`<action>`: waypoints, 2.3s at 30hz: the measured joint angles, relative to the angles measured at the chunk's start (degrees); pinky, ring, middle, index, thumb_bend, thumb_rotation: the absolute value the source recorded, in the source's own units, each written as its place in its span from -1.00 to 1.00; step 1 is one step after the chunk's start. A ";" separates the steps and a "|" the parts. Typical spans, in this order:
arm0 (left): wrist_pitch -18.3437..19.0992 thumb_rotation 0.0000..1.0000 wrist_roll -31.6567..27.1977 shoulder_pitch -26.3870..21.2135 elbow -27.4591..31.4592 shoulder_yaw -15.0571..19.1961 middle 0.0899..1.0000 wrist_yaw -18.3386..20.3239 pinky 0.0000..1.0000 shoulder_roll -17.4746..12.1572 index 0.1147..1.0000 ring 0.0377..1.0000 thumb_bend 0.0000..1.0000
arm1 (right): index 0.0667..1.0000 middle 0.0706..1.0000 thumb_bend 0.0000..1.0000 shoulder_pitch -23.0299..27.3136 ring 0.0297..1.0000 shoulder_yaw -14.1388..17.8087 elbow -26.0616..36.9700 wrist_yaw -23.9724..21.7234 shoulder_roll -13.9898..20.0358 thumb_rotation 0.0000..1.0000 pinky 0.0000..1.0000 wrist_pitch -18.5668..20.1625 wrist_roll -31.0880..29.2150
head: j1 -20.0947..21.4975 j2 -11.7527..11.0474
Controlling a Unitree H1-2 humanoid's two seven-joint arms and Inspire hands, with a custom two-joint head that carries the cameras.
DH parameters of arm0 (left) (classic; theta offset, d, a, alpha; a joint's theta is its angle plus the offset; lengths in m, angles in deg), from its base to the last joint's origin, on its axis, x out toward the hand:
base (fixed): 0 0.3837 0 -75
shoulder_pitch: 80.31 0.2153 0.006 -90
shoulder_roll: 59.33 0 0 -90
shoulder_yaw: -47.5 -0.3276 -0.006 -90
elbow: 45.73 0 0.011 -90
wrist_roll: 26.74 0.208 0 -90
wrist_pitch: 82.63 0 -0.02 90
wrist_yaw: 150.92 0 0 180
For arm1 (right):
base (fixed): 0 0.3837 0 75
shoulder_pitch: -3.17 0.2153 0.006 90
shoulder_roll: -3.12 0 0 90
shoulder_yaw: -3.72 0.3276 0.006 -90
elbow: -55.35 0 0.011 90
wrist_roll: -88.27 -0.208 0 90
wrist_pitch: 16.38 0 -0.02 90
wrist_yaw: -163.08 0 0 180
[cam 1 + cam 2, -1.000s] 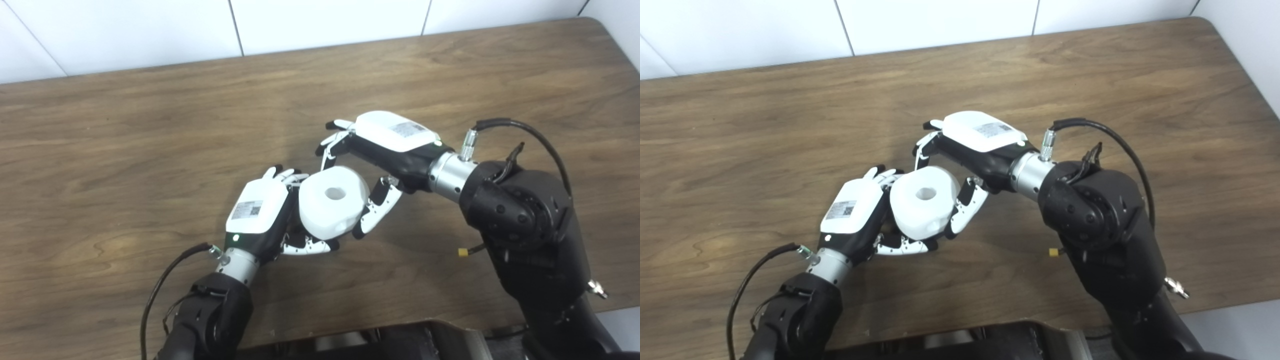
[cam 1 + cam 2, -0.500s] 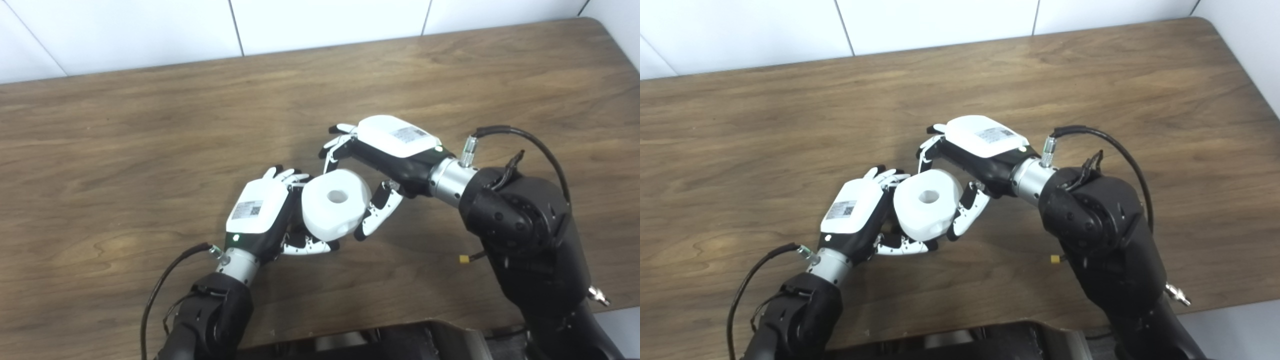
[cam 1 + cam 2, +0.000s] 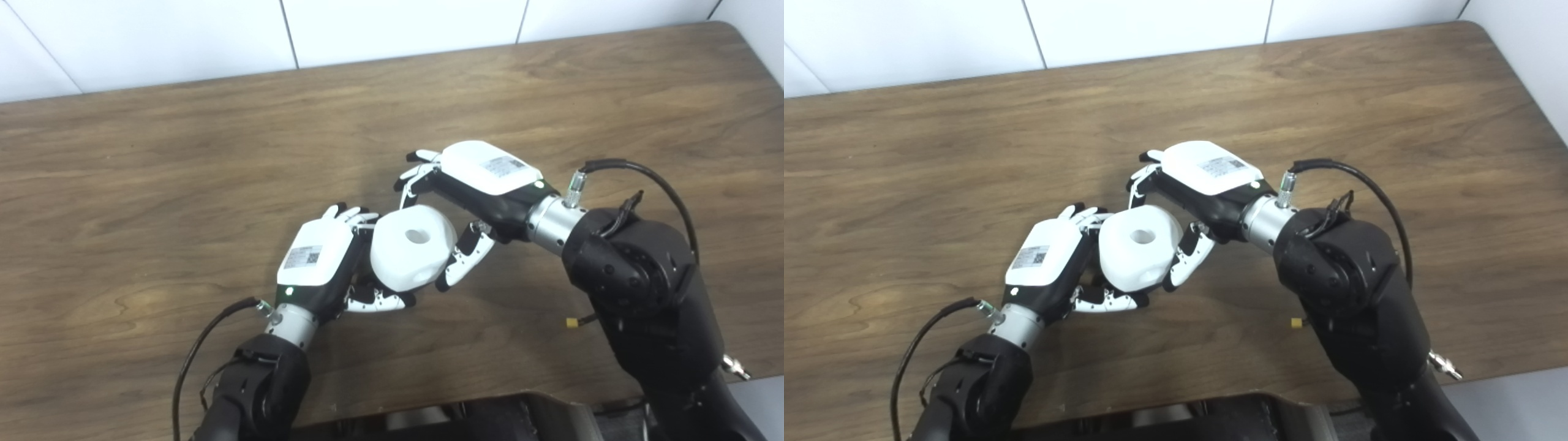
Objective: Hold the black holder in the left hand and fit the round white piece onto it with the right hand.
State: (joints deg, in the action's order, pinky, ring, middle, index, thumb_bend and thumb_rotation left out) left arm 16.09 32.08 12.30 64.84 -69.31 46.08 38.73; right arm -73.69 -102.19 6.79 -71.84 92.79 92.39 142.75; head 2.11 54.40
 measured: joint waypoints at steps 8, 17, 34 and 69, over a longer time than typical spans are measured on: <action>0.14 -0.88 0.03 0.00 0.00 -0.01 0.60 -0.06 0.95 0.06 -0.15 0.76 0.03 | -0.11 0.61 0.05 -0.07 0.90 -0.76 -0.29 0.44 -0.83 -0.72 0.75 -0.21 0.54 | 0.00 0.00; 0.24 -0.88 0.07 0.00 0.00 0.02 0.59 -0.09 0.96 0.07 -0.15 0.76 0.03 | -0.10 0.62 0.04 -0.07 0.92 -1.52 -0.32 0.47 -1.04 -0.72 0.78 -0.21 1.28 | 0.17 0.26; 0.60 -0.88 0.09 -0.02 0.07 0.02 0.59 -0.10 0.93 0.01 -0.15 0.76 0.03 | -0.10 0.62 0.04 1.48 0.92 -1.78 -0.14 -1.68 -1.14 -0.72 0.79 -0.22 1.77 | 1.76 0.70; 1.12 -0.88 1.59 -0.09 0.92 -0.08 0.59 1.72 0.94 0.73 -0.15 0.75 0.03 | -0.10 0.60 0.04 2.76 0.92 -2.01 0.88 -5.12 -0.65 -0.72 0.80 -1.83 1.58 | 1.14 1.41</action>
State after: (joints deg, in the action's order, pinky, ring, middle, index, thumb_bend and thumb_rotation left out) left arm 17.21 33.68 12.21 65.75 -69.39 47.81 39.46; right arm -70.93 -104.21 7.67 -76.95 92.13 90.55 144.32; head 3.25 55.81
